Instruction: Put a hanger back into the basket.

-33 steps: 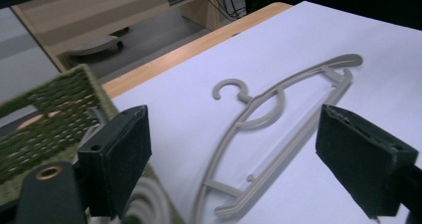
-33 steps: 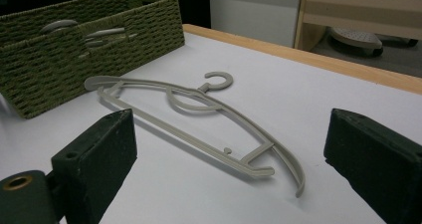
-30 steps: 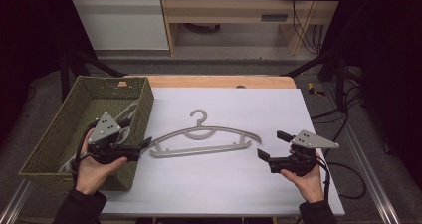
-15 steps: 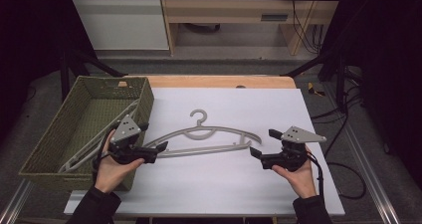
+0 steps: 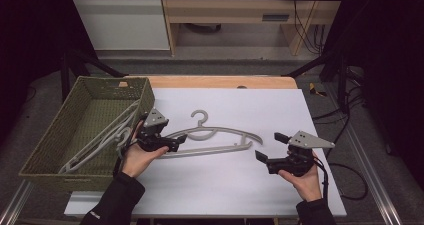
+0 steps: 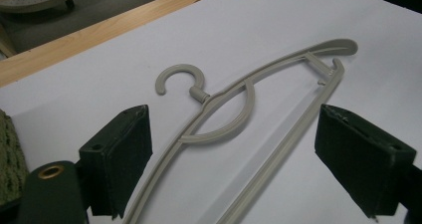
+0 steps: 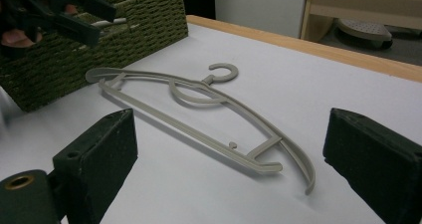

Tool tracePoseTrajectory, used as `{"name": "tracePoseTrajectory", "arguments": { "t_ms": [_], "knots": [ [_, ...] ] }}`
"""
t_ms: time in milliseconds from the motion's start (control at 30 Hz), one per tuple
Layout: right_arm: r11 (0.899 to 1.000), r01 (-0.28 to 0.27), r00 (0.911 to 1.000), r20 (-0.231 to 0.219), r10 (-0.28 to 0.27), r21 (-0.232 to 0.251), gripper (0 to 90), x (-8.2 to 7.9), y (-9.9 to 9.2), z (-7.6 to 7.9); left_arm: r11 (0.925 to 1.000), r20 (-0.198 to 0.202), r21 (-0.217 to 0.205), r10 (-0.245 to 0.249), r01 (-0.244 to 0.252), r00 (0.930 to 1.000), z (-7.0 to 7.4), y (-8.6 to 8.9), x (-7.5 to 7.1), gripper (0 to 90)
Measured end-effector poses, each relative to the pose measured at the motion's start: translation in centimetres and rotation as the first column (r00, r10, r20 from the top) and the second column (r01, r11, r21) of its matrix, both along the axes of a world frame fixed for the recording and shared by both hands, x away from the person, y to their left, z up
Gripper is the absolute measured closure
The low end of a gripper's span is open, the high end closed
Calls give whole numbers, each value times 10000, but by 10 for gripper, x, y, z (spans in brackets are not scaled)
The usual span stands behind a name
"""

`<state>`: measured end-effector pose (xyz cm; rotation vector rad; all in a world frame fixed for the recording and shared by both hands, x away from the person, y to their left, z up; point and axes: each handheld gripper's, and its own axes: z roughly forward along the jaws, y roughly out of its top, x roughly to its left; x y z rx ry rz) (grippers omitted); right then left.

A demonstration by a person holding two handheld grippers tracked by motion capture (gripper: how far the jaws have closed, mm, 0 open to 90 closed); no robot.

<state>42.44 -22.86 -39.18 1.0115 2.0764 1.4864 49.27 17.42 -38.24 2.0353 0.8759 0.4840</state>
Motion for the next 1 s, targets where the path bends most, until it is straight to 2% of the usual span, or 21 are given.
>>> {"name": "tracePoseTrajectory", "arguments": {
  "t_ms": [167, 233, 300, 400, 600, 700, 800, 933, 1000],
  "knots": [
    [9999, -30, 10000, 76, 30, 103, 69, -3, -2, 0, 9993, -140, 338, 189, -184, 9997, -11, -4, 10, 152],
    [9999, -2, 10000, 79, 1, 137, 68, -4, -3, 0, 9993, -455, 337, 169, -154, 9988, -17, -7, 16, 153],
    [9999, 14, 10000, 77, -15, 162, 67, -6, -4, 0, 9984, -636, 554, 146, -111, 9979, -24, -11, 21, 154],
    [9997, 68, 9999, 114, -70, 215, 66, -7, -7, 0, 9953, -798, 938, 330, -254, 9963, -35, -16, 31, 154],
    [9993, 68, 9998, 174, -74, 362, 53, -10, -12, 1, 9909, -1004, 1165, 788, -669, 9918, -49, -11, 47, 160],
    [9990, 110, 9998, 167, -117, 434, 48, -10, -14, 1, 9846, -1040, 1503, 1058, -895, 9889, -55, -8, 54, 167],
    [9987, 95, 9999, 137, -102, 499, 44, -10, -15, 1, 9815, -1233, 1611, 1242, -1036, 9846, -62, -5, 60, 179],
    [9991, 39, 10000, 75, -43, 434, 43, -9, -15, -1, 9738, -1383, 2012, 1351, -1058, 9811, -72, -6, 66, 207],
    [9991, 9, 9999, 114, -14, 418, 44, -9, -14, -1, 9720, -1447, 2042, 1472, -1160, 9785, -77, -7, 68, 219]
  ]
}}
